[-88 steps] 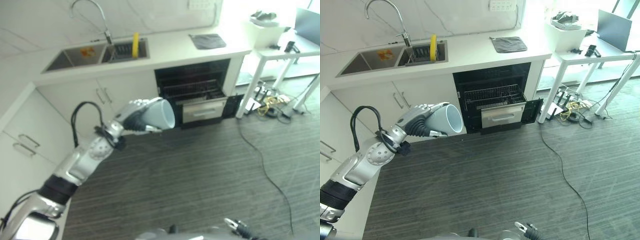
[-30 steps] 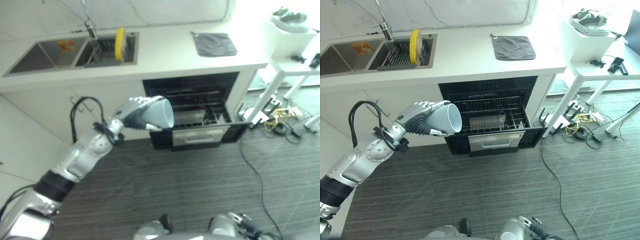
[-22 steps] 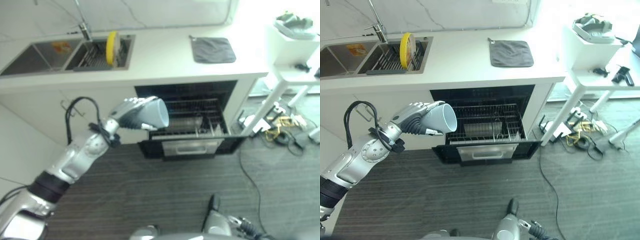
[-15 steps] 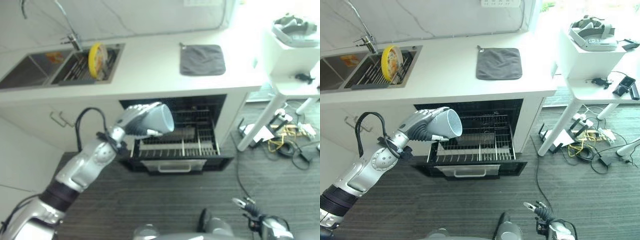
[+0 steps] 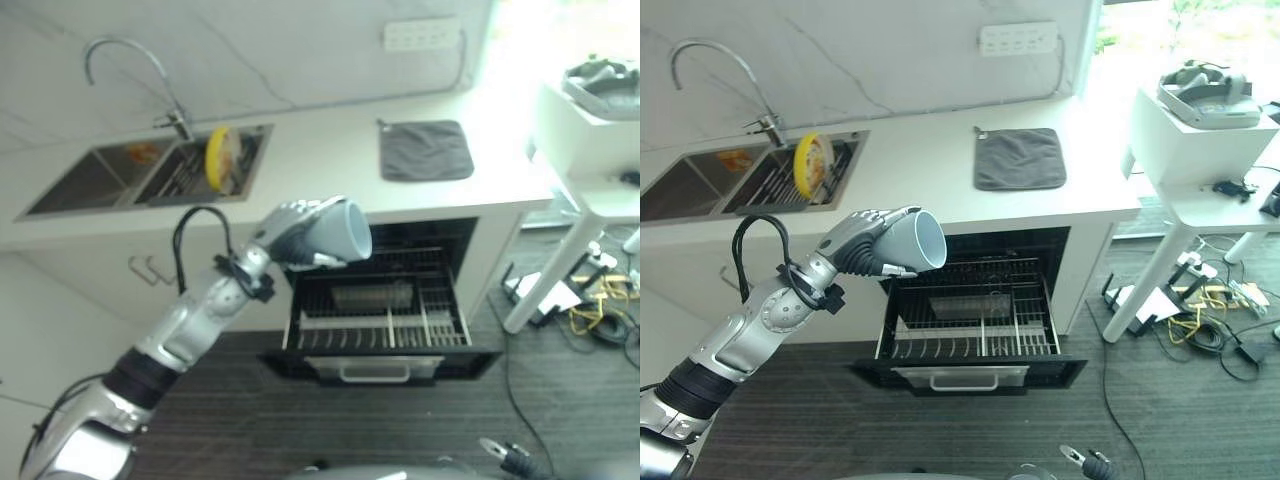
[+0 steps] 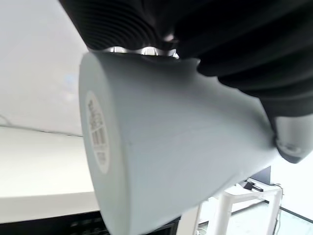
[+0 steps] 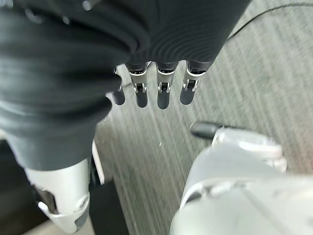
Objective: Place the dishes in the dishwasher.
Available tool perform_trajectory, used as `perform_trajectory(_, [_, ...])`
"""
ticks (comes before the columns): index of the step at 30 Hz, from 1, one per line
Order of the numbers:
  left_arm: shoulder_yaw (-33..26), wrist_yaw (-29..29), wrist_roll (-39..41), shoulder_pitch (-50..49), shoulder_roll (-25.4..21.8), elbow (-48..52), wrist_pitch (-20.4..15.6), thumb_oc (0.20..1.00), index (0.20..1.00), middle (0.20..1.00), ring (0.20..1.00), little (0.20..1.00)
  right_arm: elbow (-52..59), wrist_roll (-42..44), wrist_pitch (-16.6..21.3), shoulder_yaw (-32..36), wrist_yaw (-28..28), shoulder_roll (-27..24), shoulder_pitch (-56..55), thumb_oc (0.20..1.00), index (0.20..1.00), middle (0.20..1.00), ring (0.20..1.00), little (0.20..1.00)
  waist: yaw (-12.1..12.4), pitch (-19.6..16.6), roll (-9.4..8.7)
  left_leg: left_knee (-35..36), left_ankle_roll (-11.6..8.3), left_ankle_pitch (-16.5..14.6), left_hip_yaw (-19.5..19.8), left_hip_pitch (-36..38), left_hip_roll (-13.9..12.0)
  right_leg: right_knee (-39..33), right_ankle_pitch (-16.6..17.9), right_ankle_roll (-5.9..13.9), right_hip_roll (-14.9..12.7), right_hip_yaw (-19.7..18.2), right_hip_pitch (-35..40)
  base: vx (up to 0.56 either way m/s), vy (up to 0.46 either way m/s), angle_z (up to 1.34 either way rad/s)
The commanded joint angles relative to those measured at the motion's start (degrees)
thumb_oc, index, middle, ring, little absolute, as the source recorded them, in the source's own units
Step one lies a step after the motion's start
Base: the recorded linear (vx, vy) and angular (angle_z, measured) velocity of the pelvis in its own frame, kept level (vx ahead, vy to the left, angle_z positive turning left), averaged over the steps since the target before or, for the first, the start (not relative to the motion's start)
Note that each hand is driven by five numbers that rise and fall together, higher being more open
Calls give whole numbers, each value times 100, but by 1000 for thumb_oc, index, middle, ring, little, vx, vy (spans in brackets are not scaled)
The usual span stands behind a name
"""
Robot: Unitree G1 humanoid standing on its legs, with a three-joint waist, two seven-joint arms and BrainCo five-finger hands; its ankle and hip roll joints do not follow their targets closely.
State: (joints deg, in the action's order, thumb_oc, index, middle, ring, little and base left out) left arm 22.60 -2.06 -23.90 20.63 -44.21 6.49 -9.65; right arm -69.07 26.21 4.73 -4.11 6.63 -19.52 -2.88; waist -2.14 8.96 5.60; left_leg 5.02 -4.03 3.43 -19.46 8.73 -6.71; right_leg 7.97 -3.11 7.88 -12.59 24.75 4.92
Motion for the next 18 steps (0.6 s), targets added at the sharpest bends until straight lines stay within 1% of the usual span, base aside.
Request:
perform_trajectory(1, [-296,-147,113,264,-341,338,-79,200,200,200,200,200,127,550,236,-97,-147,91,215,1000,1000,1000,1000,1000,39,149,-163,-57,-90,-84,-50,-86,-154,-361,308,175,-46,-357,71,-11,43,1])
perform_trajectory(2, [-290,-186,211,296,-366,318,-66,200,200,200,200,200,178,665,268,-79,-209,115,205,1000,1000,1000,1000,1000,39,139,-184,-50,-71,-100,-107,-81,-151,-362,317,199,-67,-320,74,-14,57,-2])
perform_trajectory(4, [-265,-485,712,370,-323,192,-46,200,200,200,200,200,313,1024,441,15,-326,131,163,1000,1000,1000,1000,1000,35,137,-252,-79,-14,-125,-268,-59,-167,-299,303,218,-111,-225,76,30,46,-9])
perform_trajectory(5, [-364,-774,997,311,-188,157,-75,200,200,200,200,200,456,1278,641,131,-320,102,128,1000,1000,1000,1000,1000,52,132,-306,-71,-33,-211,-270,28,-166,-279,205,268,-128,-235,159,74,18,-9])
perform_trajectory(7, [-529,-1039,1215,166,-76,100,-177,200,200,200,200,200,726,1404,820,212,-390,109,89,1000,1000,1000,1000,1000,80,142,-364,-92,-14,-217,-340,55,-171,-274,221,271,-153,-179,189,39,-21,-13])
perform_trajectory(9, [-874,-1474,1687,-105,182,-48,-482,200,200,200,200,200,1391,1593,1093,280,-711,118,18,1000,1000,1000,1000,1000,122,155,-496,-220,6,-268,-446,46,-207,-262,255,281,-207,-81,211,-4,-79,-17])
perform_trajectory(10, [-954,-1813,1928,-120,292,-344,-736,200,200,200,200,200,1722,1598,1252,315,-976,118,-39,1000,1000,1000,1000,1000,98,153,-563,-271,23,-310,-498,64,-229,-273,279,292,-227,-69,219,-11,-82,-16])
perform_trajectory(11, [-1012,-1972,1952,-146,359,-380,-812,200,200,200,200,200,1830,1607,1271,341,-1107,109,-43,1000,1000,1000,1000,1000,105,152,-588,-316,22,-321,-529,57,-246,-281,298,291,-234,-58,219,1,-132,-24])
perform_trajectory(12, [-1163,-2200,1778,-374,819,-523,-1170,200,200,200,200,200,2150,1800,1460,507,-1517,42,50,1000,1000,1000,1000,1000,119,179,-693,-434,2,-366,-586,74,-310,-319,359,299,-247,-21,246,13,-106,-29])
perform_trajectory(13, [-1084,-2517,1645,-397,952,-580,-1168,200,200,200,200,200,2313,1804,1531,501,-1673,31,71,1000,1000,1000,1000,1000,106,189,-715,-464,15,-394,-589,90,-323,-340,375,296,-243,-29,263,30,-101,-31])
perform_trajectory(14, [-1094,-2822,1621,-447,1089,-602,-1133,200,200,200,200,200,2506,1705,1709,559,-1819,27,90,1000,1000,1000,1000,1000,102,201,-735,-504,17,-417,-596,112,-333,-383,407,283,-239,-33,298,38,-37,-19])
perform_trajectory(15, [-1158,-3342,1541,-487,1210,-691,-1116,200,200,200,200,200,2878,1490,1805,584,-2032,-27,97,1000,1000,1000,1000,1000,68,184,-759,-540,28,-455,-601,136,-333,-426,430,287,-234,-79,313,58,-30,-17])
perform_trajectory(16, [-1261,-3962,1453,-544,1304,-785,-1051,200,200,200,200,200,3295,1336,2151,623,-2298,-69,84,1000,1000,1000,1000,1000,25,158,-775,-554,36,-485,-602,170,-326,-465,449,289,-219,-140,326,50,-22,-17])
perform_trajectory(17, [-1270,-4078,1440,-543,1325,-824,-1036,200,200,200,200,200,3437,1281,2213,635,-2349,-70,67,1000,1000,1000,1000,1000,8,149,-780,-561,39,-497,-603,177,-325,-469,448,286,-212,-157,327,49,-21,-39])
perform_trajectory(18, [-1291,-4260,1414,-538,1387,-907,-1052,200,200,200,200,200,3810,1035,2290,663,-2478,-74,32,1000,1000,1000,1000,1000,-32,129,-795,-584,51,-524,-610,185,-323,-474,445,279,-201,-193,323,43,-17,-45])
